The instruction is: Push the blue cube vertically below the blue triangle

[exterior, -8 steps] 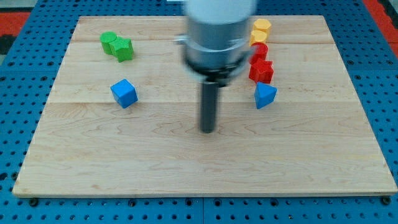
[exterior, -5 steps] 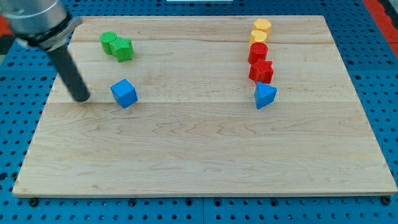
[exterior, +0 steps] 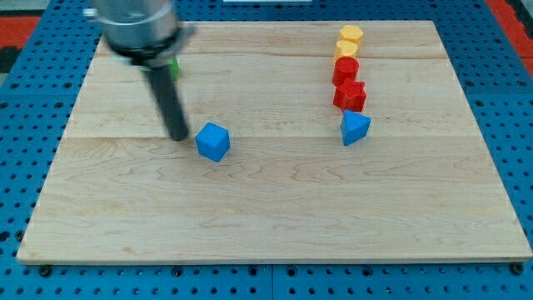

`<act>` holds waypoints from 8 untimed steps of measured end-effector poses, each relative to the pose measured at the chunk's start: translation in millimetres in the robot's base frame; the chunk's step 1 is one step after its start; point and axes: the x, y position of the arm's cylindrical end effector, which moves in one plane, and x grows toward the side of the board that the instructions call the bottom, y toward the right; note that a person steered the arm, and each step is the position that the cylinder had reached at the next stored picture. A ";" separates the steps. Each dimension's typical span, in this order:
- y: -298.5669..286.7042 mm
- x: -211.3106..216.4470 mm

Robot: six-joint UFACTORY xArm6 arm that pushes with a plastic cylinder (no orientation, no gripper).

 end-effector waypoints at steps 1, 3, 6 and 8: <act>84.6 40.4; 73.9 69.7; 156.8 57.2; -3.3 22.5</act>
